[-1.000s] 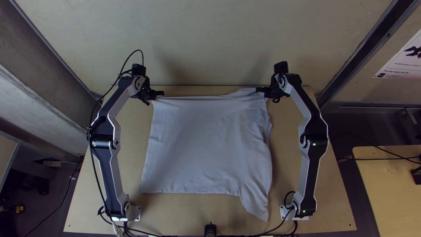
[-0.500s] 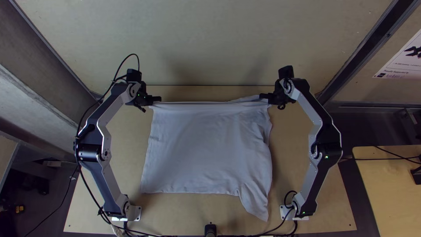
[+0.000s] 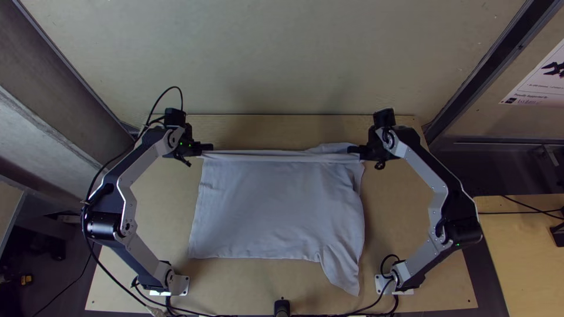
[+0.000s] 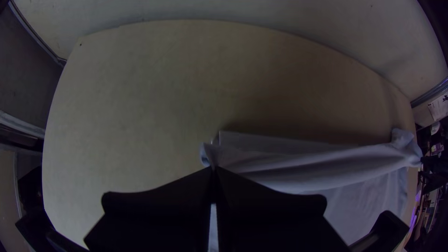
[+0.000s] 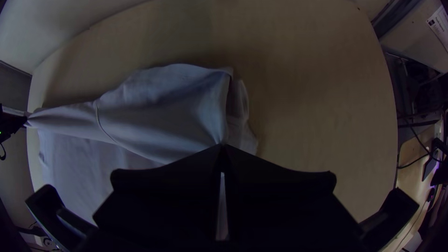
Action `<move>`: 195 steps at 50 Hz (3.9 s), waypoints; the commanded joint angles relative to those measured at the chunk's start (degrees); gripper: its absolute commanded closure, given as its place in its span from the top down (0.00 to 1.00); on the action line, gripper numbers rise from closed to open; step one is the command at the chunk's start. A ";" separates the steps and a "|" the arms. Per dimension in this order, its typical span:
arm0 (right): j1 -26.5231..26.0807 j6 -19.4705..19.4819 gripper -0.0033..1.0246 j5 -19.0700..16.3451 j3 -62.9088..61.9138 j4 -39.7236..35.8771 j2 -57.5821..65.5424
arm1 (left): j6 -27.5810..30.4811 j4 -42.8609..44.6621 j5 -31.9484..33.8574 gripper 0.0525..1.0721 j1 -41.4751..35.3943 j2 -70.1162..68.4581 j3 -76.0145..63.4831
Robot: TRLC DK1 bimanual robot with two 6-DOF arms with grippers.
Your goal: Fold the t-shirt
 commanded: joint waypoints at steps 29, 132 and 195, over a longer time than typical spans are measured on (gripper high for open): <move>3.51 3.17 0.03 3.59 -22.13 9.05 -4.11 | 0.20 12.98 -0.10 0.03 0.48 -4.40 -20.27; 13.18 11.52 0.94 6.57 -22.83 -33.84 -38.92 | 11.10 -40.55 -0.37 0.95 -11.91 -35.51 -39.00; 19.95 14.16 0.90 -6.43 -36.98 -35.78 -38.57 | 9.43 -31.94 -0.10 0.03 -21.67 -18.99 -40.23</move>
